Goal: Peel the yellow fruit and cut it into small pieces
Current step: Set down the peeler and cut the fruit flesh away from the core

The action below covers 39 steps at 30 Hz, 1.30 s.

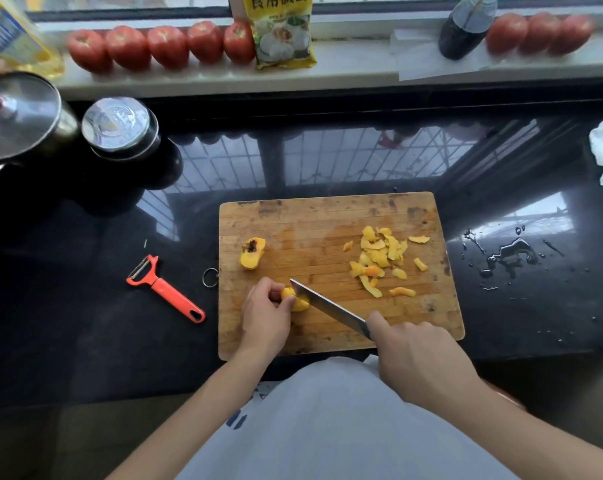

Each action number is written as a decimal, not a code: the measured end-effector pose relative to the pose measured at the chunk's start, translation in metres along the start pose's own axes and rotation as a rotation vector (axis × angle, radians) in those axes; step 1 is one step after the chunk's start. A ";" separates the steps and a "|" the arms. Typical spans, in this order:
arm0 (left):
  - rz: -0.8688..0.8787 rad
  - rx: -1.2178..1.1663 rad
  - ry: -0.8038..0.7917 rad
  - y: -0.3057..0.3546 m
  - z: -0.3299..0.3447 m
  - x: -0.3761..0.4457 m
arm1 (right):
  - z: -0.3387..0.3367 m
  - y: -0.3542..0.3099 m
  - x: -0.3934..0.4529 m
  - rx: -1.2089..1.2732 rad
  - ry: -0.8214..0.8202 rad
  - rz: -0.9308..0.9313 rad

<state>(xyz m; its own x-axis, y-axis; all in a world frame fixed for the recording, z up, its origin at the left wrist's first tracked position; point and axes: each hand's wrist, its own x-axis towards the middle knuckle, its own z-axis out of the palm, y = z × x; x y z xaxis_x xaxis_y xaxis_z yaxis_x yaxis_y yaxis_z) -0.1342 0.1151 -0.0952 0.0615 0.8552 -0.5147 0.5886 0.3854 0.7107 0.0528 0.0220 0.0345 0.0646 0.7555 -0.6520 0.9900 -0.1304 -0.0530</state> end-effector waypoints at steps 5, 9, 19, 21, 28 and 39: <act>0.010 0.032 -0.012 0.002 -0.001 0.000 | -0.002 -0.005 0.006 -0.029 -0.018 -0.021; 0.031 0.083 -0.005 0.003 -0.001 0.002 | 0.000 -0.010 0.010 -0.007 -0.024 -0.051; -0.004 0.080 -0.023 0.006 0.001 0.004 | -0.005 -0.025 0.016 0.007 0.008 -0.055; -0.016 0.078 -0.022 0.006 0.001 0.004 | -0.006 -0.027 0.019 0.008 0.009 -0.052; -0.002 0.054 -0.061 0.010 0.008 -0.004 | -0.007 -0.040 0.032 0.005 0.069 -0.067; 0.018 0.047 -0.057 0.007 0.010 -0.010 | 0.013 0.015 0.016 -0.028 0.029 -0.051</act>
<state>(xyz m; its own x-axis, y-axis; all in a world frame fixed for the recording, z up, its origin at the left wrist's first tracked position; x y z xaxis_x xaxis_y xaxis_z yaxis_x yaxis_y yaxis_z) -0.1229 0.1059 -0.0896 0.1169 0.8402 -0.5296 0.6238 0.3528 0.6974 0.0673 0.0239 0.0129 0.0167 0.7792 -0.6265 0.9952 -0.0732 -0.0644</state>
